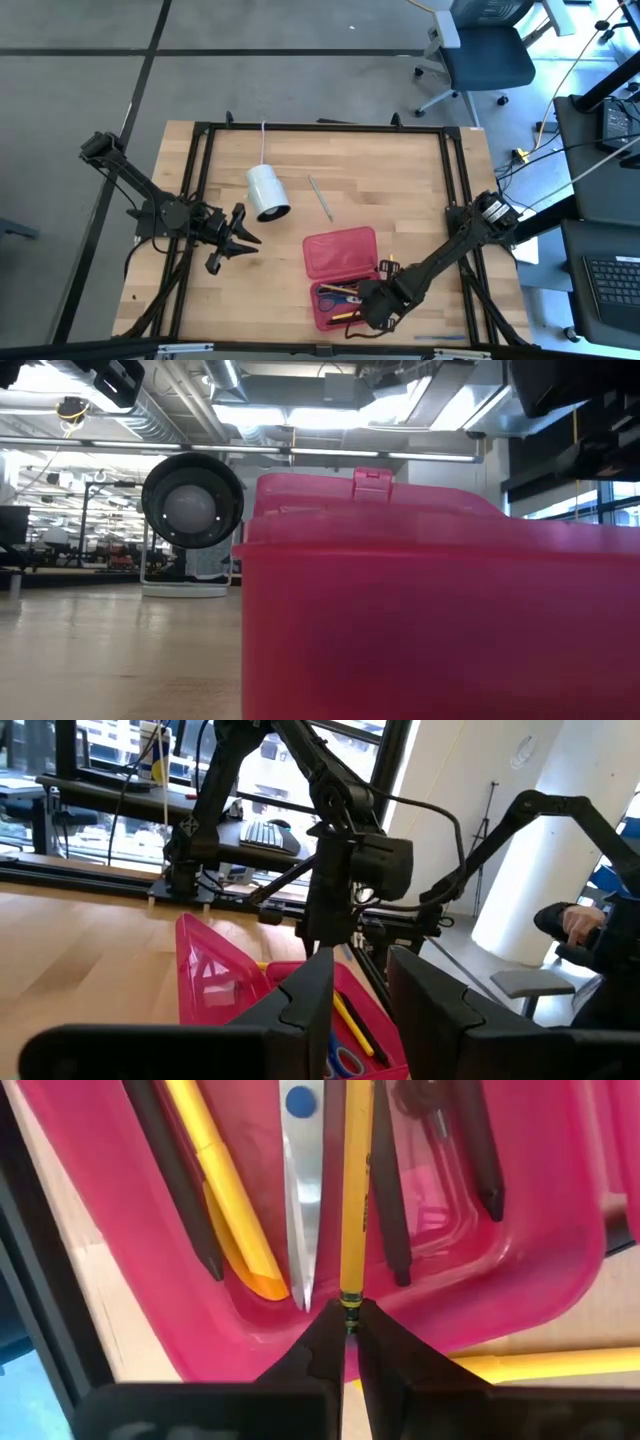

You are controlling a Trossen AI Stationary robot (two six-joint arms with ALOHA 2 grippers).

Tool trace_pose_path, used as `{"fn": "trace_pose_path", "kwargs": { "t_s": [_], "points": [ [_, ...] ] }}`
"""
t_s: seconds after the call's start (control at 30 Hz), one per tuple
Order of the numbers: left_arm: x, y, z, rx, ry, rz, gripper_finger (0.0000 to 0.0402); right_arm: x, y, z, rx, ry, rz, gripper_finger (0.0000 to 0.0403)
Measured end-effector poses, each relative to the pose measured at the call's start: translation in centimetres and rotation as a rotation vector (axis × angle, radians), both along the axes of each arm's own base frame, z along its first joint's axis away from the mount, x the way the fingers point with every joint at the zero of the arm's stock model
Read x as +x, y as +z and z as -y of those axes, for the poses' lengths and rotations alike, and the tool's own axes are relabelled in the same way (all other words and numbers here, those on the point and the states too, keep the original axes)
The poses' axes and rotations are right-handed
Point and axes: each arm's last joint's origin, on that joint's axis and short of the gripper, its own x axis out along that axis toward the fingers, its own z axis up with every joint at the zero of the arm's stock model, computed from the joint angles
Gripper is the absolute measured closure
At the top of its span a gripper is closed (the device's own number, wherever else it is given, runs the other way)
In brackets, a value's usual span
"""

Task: Pick & place school supplies into a supply box
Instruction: Put the yellow pencil into the pink supply box, then put the yellow pen into the pink supply box

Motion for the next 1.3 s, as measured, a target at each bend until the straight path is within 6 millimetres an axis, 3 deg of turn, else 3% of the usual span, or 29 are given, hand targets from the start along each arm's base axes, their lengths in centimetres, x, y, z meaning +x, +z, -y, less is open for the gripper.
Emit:
{"fn": "trace_pose_path", "kwargs": {
  "t_s": [0.27,0.63,0.87,1.3],
  "points": [
    [0.0,0.0,0.0,0.000,0.000,0.000,0.0307,0.1,0.0,0.1,0.006,-0.005,0.005,0.0380],
    [0.0,0.0,0.0,0.000,0.001,0.000,0.0309,0.7,0.0,0.7,0.009,-0.028,0.009,0.0324],
    [0.0,0.0,0.0,0.000,0.001,0.000,0.0307,1.0,0.1,1.2,0.007,-0.029,0.011,0.0315],
    [0.0,0.0,0.0,0.000,0.001,0.000,0.0306,-0.4,4.9,2.3,0.020,-0.115,0.131,0.0314]
  ]
}}
